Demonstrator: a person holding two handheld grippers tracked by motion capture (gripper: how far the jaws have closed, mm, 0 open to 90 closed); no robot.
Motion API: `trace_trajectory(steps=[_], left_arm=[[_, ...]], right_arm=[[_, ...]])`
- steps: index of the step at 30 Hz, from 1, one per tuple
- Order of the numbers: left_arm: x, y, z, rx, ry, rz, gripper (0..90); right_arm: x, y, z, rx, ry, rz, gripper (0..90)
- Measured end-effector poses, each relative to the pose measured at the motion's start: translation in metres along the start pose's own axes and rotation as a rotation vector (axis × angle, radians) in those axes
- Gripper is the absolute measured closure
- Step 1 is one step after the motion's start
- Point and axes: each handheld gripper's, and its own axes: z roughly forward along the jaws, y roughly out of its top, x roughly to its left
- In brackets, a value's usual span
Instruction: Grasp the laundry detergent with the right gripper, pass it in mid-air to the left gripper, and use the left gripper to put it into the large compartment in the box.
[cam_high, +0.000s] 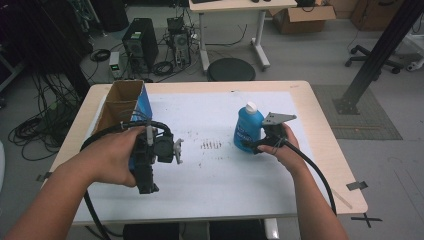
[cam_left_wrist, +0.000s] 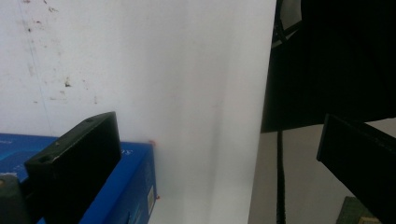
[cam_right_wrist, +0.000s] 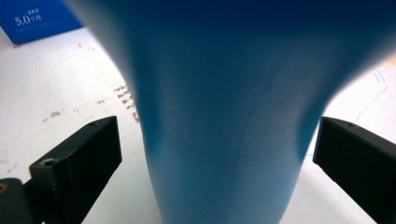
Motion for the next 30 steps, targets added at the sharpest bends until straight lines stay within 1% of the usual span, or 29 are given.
trace_trajectory(steps=[8, 13, 14, 16, 21, 26, 30], left_arm=[[0.0, 0.0, 0.0003, 0.0, 0.001, 0.0, 0.3], [-0.0002, 0.0005, 0.0002, -0.002, 0.003, 0.003, 0.4], [-0.0001, 0.0007, 0.0, 0.0, 0.003, 0.003, 0.4], [-0.0001, 0.0005, -0.0002, -0.001, 0.003, 0.003, 0.4], [0.0001, 0.0, 0.0001, -0.001, 0.003, 0.002, 0.4], [-0.0002, -0.0001, 0.0005, -0.003, 0.004, 0.001, 0.4], [-0.0003, -0.0006, -0.0001, -0.001, 0.004, 0.001, 0.4]], right_arm=[[0.0015, -0.0014, 0.0014, -0.022, -0.018, 0.006, 1.0], [0.003, -0.003, 0.0037, -0.016, -0.038, 0.014, 1.9], [0.0031, -0.0036, 0.0039, -0.017, -0.047, 0.013, 3.8], [0.003, -0.0038, 0.0039, -0.017, -0.047, 0.014, 4.2], [0.0032, -0.0049, 0.0042, -0.026, -0.059, 0.02, 8.9], [0.0036, -0.0059, 0.005, -0.04, -0.047, 0.025, 13.1], [0.0039, -0.0056, 0.0055, -0.047, -0.045, 0.019, 16.9]])
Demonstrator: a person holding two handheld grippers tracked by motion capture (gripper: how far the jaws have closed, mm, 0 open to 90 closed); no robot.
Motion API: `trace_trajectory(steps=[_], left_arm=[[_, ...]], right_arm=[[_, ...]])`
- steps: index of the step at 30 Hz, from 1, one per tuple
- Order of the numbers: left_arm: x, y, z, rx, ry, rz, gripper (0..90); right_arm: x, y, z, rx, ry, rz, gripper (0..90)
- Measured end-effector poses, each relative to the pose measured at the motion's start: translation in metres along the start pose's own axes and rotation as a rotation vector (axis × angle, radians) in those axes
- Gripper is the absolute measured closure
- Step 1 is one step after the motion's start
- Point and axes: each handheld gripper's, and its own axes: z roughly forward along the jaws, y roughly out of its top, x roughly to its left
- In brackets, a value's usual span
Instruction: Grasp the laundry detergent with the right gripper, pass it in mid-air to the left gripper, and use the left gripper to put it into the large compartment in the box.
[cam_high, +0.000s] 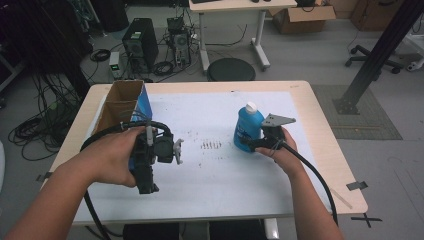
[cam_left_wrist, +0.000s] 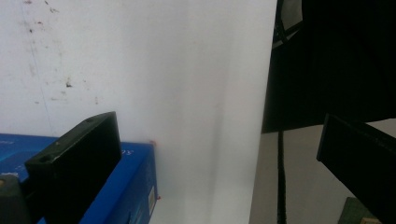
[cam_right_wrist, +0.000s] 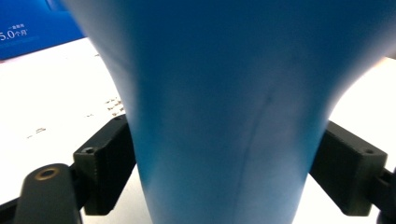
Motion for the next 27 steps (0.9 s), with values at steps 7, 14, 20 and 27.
trace_trajectory(steps=[7, 14, 20, 27], left_arm=[[0.0, -0.0015, 0.0003, -0.004, 0.002, -0.004, 0.4], [0.0003, -0.0001, 0.0005, -0.003, 0.002, -0.002, 0.4], [0.0006, 0.0004, 0.0005, -0.008, 0.002, 0.0, 0.4], [0.0008, 0.0006, 0.0012, -0.002, 0.001, -0.001, 0.4]], right_arm=[[0.0008, 0.0007, -0.001, -0.017, -0.002, -0.015, 24.6], [0.0003, 0.0006, -0.0004, -0.009, 0.0, -0.017, 25.7], [0.0007, -0.0002, 0.0008, -0.014, 0.009, -0.013, 28.5], [0.0013, -0.0012, 0.0019, -0.037, 0.017, -0.014, 37.8]])
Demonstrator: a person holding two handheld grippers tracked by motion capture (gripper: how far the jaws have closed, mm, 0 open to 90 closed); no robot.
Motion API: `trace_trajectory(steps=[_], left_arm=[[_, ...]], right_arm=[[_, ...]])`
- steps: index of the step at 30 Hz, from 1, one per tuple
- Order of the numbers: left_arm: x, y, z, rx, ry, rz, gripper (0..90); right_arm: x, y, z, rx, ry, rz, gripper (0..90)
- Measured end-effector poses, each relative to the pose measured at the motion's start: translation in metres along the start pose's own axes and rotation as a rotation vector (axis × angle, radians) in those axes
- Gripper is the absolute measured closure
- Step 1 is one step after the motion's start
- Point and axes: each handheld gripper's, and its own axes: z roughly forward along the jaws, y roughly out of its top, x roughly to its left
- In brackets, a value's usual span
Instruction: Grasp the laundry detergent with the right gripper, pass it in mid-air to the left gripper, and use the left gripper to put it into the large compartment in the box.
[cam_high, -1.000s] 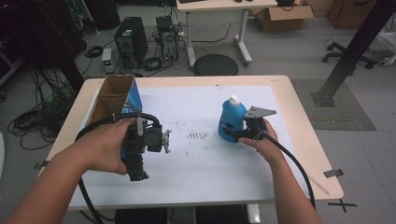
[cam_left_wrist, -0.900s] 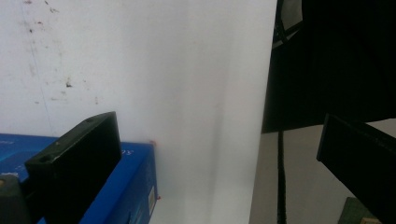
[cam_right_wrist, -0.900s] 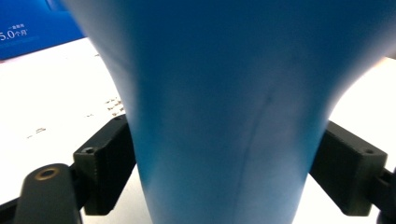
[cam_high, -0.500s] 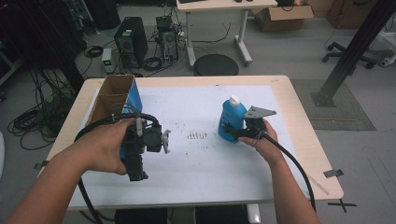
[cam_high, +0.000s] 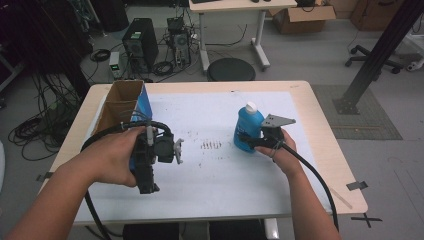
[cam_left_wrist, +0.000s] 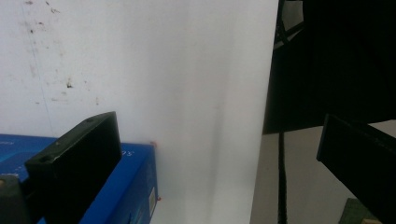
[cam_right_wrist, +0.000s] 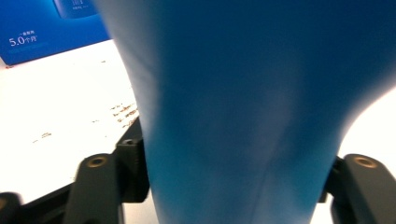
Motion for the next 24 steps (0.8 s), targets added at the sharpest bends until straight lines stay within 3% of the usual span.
trace_trajectory(steps=[7, 17, 20, 24], left_arm=[[0.0, 0.0, -0.001, 0.0, 0.002, -0.002, 0.4], [0.001, 0.002, -0.002, -0.003, 0.004, 0.002, 0.4], [0.001, 0.002, -0.003, -0.002, 0.003, 0.001, 0.4], [0.004, 0.002, -0.006, -0.003, 0.01, 0.002, 0.4]], right_arm=[[-0.001, -0.003, 0.001, -0.024, 0.012, 0.008, 42.5], [-0.001, -0.002, 0.001, -0.023, 0.016, -0.023, 45.6], [0.0, 0.001, -0.001, -0.015, 0.024, -0.041, 45.6], [-0.001, 0.013, -0.013, -0.045, 0.052, -0.041, 45.5]])
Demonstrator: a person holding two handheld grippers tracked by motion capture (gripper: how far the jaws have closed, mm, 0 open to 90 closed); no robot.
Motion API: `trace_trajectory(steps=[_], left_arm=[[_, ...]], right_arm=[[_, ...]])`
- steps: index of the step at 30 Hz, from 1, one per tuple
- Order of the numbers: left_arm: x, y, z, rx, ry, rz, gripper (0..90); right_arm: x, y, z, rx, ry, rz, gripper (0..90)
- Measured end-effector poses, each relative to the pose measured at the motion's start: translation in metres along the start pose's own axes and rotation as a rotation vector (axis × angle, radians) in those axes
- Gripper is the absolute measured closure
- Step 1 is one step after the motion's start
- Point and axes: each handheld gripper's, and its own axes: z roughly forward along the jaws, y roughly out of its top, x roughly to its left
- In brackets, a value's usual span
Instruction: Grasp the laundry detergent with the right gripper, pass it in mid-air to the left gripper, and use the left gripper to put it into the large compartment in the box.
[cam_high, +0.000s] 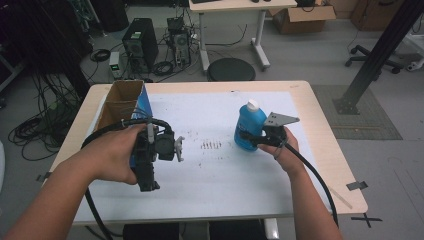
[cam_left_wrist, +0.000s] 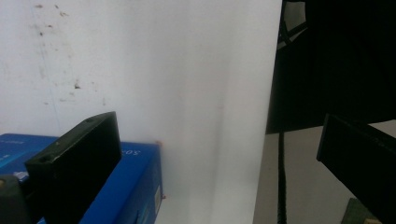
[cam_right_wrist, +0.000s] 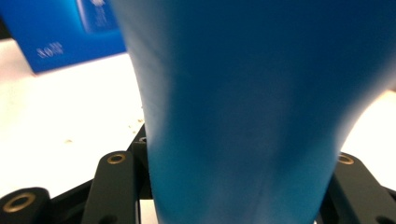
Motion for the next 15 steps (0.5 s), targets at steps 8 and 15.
trace_trajectory(steps=[8, 15], left_arm=[[0.006, 0.008, -0.016, -0.007, 0.023, 0.013, 0.4], [0.011, 0.016, -0.027, -0.004, 0.033, 0.025, 0.3]], right_arm=[[0.005, 0.034, -0.027, 0.04, 0.069, -0.06, 45.7], [0.021, 0.055, -0.042, 0.013, 0.179, -0.117, 45.7]])
